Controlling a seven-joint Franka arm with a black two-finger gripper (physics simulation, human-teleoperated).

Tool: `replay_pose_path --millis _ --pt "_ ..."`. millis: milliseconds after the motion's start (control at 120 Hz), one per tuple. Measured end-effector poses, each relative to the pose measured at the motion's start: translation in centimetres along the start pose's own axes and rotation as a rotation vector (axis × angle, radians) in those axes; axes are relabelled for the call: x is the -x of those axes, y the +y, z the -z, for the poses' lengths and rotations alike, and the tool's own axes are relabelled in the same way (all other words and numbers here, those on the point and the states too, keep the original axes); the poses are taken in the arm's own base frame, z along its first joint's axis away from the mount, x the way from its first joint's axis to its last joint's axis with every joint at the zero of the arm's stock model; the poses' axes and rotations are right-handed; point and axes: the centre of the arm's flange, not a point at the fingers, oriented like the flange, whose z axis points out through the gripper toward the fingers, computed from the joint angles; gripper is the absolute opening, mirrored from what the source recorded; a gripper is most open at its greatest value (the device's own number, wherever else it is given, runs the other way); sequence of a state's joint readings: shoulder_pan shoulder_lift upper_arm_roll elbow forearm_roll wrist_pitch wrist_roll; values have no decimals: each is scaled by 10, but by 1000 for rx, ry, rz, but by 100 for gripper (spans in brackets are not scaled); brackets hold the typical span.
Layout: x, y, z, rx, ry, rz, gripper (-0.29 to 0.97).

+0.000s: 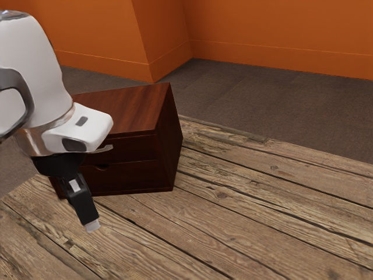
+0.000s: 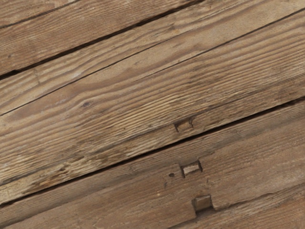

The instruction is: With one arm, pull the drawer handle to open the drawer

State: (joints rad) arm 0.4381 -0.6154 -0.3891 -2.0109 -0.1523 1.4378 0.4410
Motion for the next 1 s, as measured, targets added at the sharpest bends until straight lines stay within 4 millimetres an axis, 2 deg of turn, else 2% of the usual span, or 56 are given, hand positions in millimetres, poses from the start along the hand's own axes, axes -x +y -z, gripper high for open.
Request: replay_pose_path --millis 83,150,200,250,317,375,408,433,500,583,792,858,1000 --pt "-10 14 3 11 46 60 68" --pt "-11 12 4 30 77 126 68" --pt "-1 -17 5 60 108 194 68" --pt "14 -59 3 60 148 220 68" --pt "45 -119 0 55 206 240 68" --pt "72 -162 -5 30 229 242 68" --pt "80 -179 -10 7 232 228 68" --pt "82 -188 -22 -8 224 210 68" --pt "78 -208 -51 -50 210 145 68" --pt "63 -224 -71 -111 224 47 68" --pt "33 -246 -100 -244 274 -180 68" --pt "26 -252 -104 -280 287 -238 68" --pt "14 -253 -98 -358 323 -353 68"
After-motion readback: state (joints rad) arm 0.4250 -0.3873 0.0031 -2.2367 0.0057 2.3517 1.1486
